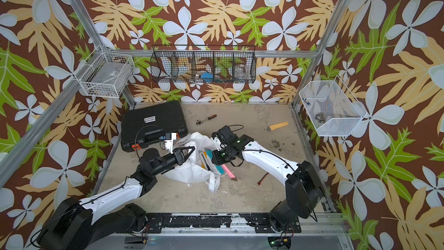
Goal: Place the art knife into the pouch
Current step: Place the utility knife in the pouch.
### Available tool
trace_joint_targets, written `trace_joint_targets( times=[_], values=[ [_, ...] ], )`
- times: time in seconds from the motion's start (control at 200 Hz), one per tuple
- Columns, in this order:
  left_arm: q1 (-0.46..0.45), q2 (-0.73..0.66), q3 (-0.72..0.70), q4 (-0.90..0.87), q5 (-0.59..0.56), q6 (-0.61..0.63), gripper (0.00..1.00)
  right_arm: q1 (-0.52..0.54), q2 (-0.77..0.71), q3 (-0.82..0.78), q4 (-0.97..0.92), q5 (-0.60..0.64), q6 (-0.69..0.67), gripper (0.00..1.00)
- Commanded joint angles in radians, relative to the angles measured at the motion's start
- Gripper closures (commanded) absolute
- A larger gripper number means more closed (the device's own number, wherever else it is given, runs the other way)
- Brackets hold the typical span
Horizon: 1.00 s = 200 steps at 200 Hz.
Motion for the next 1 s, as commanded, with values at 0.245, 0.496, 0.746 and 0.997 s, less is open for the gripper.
trace_joint_targets(
  times=[0.245,0.496,0.746,0.997],
  values=[
    [-0.002,-0.026,-0.004,0.012,0.001,0.011,1.00,0.029,0.204,0.225,0.010,-0.057,-0.032,0.77],
    [-0.001,-0.054,-0.008,-0.008,-0.006,0.013,1.00,0.024,0.362,0.391,0.006,-0.094,-0.076,0.76],
    [-0.001,-0.067,-0.004,-0.027,-0.011,0.016,1.00,-0.009,0.387,0.436,0.066,-0.119,-0.090,0.72],
    [-0.001,-0.060,-0.004,-0.032,-0.022,0.022,1.00,-0.032,0.280,0.320,0.113,-0.069,-0.110,0.23]
  ],
)
